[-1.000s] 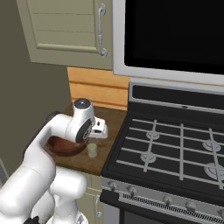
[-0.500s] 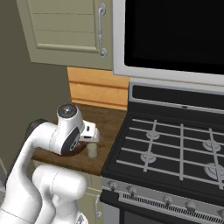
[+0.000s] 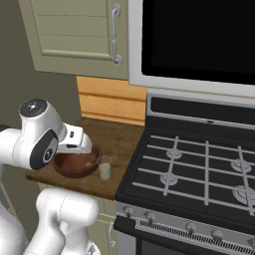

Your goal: Grab a lemon wedge from the fridge and one ice cube from the ice bowl, and put them in the glass of lemonade.

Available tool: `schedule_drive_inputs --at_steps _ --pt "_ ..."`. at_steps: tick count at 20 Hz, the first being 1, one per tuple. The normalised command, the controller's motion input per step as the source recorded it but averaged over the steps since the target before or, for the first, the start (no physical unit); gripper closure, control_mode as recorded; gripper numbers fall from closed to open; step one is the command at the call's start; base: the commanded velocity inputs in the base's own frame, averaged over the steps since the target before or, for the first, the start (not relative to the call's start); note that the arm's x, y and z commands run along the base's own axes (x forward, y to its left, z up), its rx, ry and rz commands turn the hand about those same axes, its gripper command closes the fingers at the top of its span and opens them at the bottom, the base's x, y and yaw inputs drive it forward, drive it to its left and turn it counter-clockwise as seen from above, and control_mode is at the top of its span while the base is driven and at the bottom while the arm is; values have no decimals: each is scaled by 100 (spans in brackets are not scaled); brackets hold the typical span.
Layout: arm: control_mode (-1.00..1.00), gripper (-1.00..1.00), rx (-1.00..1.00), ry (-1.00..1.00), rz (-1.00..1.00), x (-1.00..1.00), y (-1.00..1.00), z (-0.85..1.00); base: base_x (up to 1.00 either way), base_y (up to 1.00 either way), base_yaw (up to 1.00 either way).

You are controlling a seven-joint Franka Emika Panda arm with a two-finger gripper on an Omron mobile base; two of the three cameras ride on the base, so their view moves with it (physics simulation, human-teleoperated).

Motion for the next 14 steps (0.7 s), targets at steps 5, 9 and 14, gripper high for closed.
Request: schedule_drive_inputs --at_steps 5,9,14 --pt "-100 -100 5 -5 0 -49 4 6 0 0 0" --pt "-100 -100 0 0 0 0 0 0 0 0 0" --pt "100 -100 0 0 0 -1 0 0 -51 0 0"
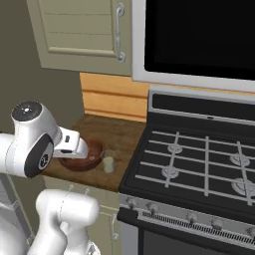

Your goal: Grab a lemon wedge from the fridge and one ice cube from the ice bowl, and put them in the glass of lemonade.

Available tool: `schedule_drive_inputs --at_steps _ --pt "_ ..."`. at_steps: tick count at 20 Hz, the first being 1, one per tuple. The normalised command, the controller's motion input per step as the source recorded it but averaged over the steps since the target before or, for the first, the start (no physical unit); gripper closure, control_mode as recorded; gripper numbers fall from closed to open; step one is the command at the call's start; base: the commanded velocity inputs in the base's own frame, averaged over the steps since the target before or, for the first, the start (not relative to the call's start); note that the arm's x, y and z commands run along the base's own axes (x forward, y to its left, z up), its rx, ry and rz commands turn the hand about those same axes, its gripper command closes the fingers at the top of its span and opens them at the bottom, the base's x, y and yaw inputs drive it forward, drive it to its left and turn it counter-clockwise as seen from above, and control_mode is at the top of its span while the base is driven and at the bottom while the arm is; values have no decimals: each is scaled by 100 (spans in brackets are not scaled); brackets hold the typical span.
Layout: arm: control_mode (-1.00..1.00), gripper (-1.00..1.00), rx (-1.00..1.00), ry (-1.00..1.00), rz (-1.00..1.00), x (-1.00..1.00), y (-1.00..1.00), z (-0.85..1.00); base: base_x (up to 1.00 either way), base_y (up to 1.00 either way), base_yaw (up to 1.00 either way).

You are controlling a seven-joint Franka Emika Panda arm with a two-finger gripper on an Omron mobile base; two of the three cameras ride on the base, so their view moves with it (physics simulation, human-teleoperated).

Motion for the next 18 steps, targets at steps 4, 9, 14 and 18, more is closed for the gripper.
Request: schedule_drive_inputs --at_steps 4,9,14,18 --pt "100 -100 0 0 0 0 0 0 -99 47 -8" --pt "100 -100 0 0 0 0 0 0 -4 100 -47" --pt "100 -100 0 0 0 0 0 0 -29 97 -41" --pt "100 -100 0 0 0 0 0 0 -100 43 1"
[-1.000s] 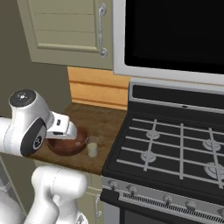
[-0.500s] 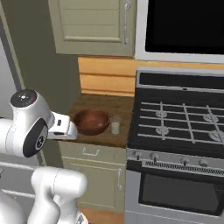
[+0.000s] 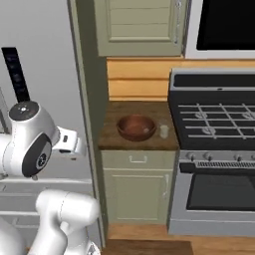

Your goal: Grab a lemon wedge from the fridge and one ice cube from the ice bowl, and put them in the glass of lemonade.

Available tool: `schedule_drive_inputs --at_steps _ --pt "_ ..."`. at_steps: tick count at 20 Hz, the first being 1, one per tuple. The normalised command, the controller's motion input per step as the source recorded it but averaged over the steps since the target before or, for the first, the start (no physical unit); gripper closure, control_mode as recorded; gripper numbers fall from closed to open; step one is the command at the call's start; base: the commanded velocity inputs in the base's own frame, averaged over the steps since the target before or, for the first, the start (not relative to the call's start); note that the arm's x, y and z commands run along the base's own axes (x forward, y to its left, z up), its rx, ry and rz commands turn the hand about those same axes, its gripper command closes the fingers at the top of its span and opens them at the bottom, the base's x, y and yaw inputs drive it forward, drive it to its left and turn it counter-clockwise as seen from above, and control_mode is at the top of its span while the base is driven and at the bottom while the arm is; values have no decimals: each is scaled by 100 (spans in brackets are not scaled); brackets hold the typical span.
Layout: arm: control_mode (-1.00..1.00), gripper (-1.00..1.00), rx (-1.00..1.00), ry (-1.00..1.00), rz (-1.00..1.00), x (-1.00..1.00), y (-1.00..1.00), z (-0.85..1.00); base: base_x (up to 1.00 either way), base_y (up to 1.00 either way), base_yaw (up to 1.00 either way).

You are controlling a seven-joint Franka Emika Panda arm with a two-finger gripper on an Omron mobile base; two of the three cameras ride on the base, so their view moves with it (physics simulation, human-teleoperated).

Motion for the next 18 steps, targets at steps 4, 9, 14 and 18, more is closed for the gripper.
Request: schedule_drive_inputs --at_steps 4,9,14,18 --pt "100 -100 0 0 0 0 0 0 -48 76 12" --pt "100 -100 0 0 0 0 0 0 0 87 44" --pt "100 -100 0 0 0 0 0 0 0 19 12" --pt "100 -100 0 0 0 0 0 0 9 19 -22"
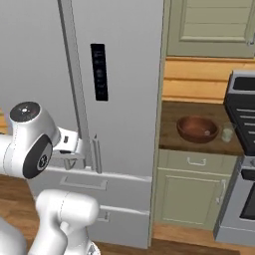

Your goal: Grab a lemon wedge from the fridge and one ice cube from the ice bowl, and put them in the glass of lemonade.

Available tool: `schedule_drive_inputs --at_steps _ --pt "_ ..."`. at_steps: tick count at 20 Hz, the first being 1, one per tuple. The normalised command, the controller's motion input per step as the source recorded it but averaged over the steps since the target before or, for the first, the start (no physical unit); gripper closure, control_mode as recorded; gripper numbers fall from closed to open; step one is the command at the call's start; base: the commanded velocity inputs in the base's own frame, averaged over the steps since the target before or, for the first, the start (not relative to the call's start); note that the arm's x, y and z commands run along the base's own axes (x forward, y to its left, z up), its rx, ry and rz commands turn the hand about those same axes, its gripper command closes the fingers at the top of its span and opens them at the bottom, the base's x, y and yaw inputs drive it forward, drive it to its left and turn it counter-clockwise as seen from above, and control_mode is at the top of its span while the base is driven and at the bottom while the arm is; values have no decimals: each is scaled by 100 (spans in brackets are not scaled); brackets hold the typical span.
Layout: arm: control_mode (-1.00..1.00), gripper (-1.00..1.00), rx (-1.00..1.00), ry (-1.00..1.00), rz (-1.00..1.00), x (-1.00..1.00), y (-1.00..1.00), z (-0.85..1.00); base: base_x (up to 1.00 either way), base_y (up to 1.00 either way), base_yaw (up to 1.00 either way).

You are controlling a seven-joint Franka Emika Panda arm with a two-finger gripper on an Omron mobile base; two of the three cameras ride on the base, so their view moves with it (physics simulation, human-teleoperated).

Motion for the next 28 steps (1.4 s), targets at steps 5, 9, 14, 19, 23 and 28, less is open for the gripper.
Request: schedule_drive_inputs --at_steps 5,9,14,19,23,28 --pt "100 -100 0 0 0 0 0 0 -4 11 -23" --pt "100 -100 0 0 0 0 0 0 -73 3 -2" --pt "100 -100 0 0 0 0 0 0 -68 3 0" --pt "100 -100 0 0 0 0 0 0 -79 22 0" --pt "100 -100 0 0 0 0 0 0 -17 6 0" --pt "100 -100 0 0 0 0 0 0 0 0 0"
